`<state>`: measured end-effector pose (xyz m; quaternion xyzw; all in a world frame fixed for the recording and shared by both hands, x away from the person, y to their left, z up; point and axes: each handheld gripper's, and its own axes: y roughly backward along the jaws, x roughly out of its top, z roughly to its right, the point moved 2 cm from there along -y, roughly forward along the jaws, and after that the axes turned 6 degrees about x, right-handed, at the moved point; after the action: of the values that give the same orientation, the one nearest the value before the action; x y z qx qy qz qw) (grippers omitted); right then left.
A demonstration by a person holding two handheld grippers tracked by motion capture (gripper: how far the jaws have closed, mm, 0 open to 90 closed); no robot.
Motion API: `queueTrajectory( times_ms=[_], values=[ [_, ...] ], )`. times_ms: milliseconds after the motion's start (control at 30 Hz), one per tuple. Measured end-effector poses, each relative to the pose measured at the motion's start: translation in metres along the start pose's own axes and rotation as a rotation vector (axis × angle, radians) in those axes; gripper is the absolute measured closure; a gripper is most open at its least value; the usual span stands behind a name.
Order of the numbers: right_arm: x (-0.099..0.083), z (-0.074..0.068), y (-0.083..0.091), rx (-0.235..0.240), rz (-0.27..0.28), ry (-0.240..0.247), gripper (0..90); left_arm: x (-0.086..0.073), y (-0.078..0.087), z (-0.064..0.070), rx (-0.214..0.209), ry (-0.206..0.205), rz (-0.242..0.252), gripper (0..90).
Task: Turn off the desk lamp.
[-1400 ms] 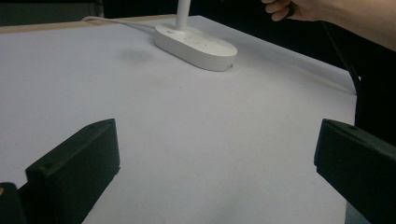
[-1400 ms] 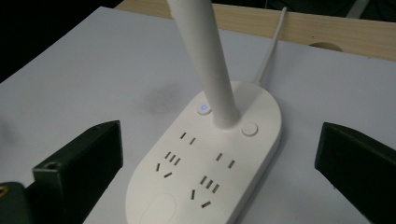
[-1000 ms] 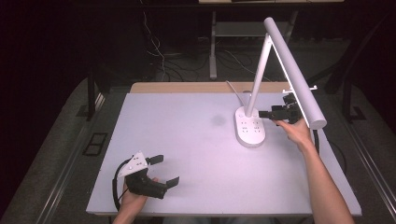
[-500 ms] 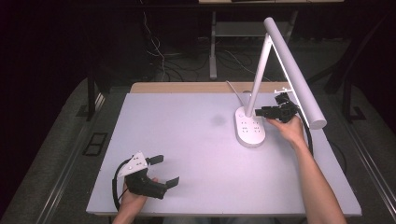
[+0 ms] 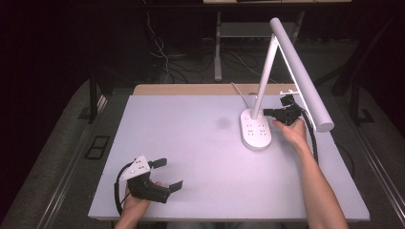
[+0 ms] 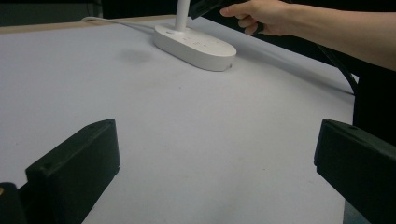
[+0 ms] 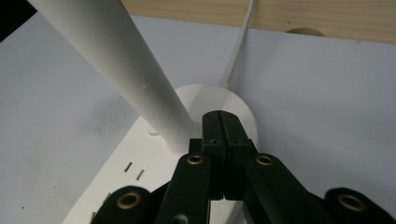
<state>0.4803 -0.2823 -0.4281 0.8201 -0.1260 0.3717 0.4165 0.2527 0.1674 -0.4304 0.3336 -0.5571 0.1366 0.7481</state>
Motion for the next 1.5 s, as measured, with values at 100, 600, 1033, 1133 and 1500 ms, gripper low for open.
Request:
queueTrajectory(
  times_ms=[100, 600, 1033, 1133, 1500],
  values=[
    [-0.002, 0.001, -0.005, 0.007, -0.004, -0.012, 89.8, 0.000, 0.000, 0.000, 0.000, 0.001, -0.001, 0.0],
    [-0.007, 0.006, -0.017, 0.033, -0.011, -0.058, 90.0, 0.000, 0.000, 0.000, -0.002, 0.001, 0.003, 0.0],
    [-0.005, 0.001, -0.016, -0.011, -0.026, -0.049, 90.0, 0.000, 0.001, 0.000, -0.004, 0.005, 0.007, 0.0],
    [-0.006, 0.003, -0.015, 0.003, -0.023, -0.062, 90.0, 0.000, 0.001, 0.000, -0.003, 0.003, 0.005, 0.0],
    [-0.008, 0.004, -0.017, 0.020, -0.007, -0.062, 90.0, 0.000, 0.000, 0.001, 0.000, 0.001, 0.000, 0.0]
  ],
)
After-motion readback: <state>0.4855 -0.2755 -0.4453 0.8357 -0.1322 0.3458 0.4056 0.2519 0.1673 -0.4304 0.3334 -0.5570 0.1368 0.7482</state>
